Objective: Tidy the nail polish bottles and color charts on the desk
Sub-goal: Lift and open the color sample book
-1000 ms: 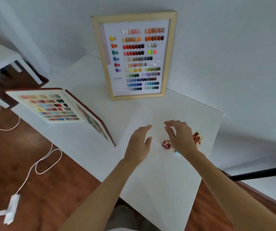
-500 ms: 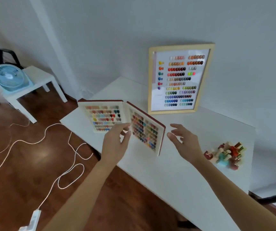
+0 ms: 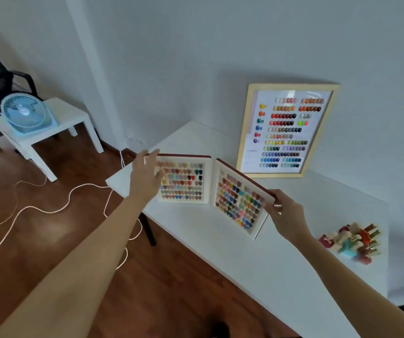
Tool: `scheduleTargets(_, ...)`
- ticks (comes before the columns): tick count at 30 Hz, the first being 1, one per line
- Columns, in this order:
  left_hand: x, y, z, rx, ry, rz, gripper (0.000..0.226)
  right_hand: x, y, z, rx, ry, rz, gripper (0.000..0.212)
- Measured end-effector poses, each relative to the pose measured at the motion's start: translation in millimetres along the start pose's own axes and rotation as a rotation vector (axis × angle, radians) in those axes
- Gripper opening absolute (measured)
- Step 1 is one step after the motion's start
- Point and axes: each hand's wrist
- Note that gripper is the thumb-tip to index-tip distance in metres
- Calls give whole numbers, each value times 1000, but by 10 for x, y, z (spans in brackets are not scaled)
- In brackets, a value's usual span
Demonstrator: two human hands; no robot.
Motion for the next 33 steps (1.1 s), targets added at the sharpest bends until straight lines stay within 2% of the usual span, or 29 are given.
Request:
scheduleTargets(6, 226, 60, 388, 51, -63, 32, 31, -80, -38, 166, 14, 71, -35, 14)
scheduleTargets(12, 367, 84, 680, 216, -132, -9, 19, -104, -43, 398, -24, 48, -1, 9)
scheduleTargets(19, 517, 29, 876, 108, -166, -78, 10, -26, -158, 865, 4, 31, 19, 10)
scheduleTargets(24, 702, 167, 1196, 40, -160, -26, 14, 200, -366, 1319, 5, 46, 17, 11)
scheduleTargets(33, 1255, 190, 1921, -35, -44, 29, 19, 782, -974, 2244, -2, 8, 52, 11)
Point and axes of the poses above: each hand's wrist, its own z-axis towards the middle knuckle, its own y-axis out of the back of the hand, x = y × z, and after that the axes turned 2 degrees about -z, right-handed
